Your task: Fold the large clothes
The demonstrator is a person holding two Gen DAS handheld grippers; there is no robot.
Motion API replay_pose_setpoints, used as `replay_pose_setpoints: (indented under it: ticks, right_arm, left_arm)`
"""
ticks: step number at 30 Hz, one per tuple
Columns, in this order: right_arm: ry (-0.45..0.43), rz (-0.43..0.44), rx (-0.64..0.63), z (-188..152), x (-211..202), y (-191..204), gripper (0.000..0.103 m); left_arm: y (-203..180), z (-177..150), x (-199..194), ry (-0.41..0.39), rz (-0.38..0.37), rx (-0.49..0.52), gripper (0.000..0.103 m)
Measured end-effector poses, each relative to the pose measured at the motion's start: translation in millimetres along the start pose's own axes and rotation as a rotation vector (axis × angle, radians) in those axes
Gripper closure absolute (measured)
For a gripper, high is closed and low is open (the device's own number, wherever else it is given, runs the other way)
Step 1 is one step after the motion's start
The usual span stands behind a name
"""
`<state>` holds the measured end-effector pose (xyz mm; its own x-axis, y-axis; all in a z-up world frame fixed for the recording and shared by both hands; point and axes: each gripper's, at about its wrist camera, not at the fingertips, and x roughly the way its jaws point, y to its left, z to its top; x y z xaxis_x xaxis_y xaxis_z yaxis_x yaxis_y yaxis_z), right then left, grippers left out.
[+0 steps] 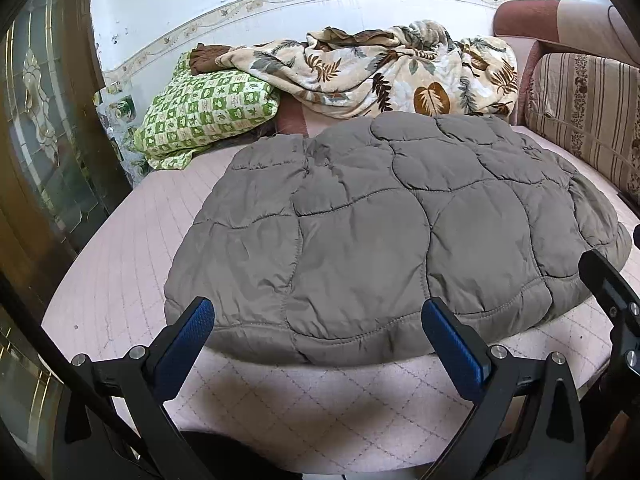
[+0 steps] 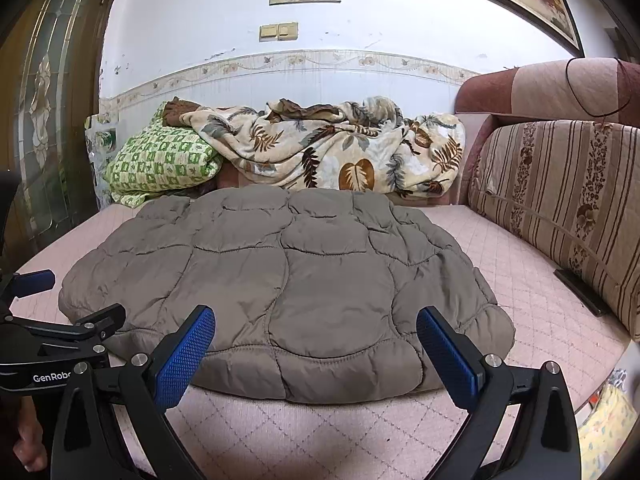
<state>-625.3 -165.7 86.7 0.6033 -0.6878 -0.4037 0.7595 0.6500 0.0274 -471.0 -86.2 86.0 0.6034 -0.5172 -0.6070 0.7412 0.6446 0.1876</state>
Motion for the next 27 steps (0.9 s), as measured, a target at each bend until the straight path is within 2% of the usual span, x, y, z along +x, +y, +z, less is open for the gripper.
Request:
replay_pose_setpoints:
  ticks: [27]
  right_arm:
    - [0.043,0.011,-0.005,-4.9,8.6,-1.6,0.001]
  left_arm:
    - [0.8,-2.4,4.5,0.015,-0.001,0.004,0.000]
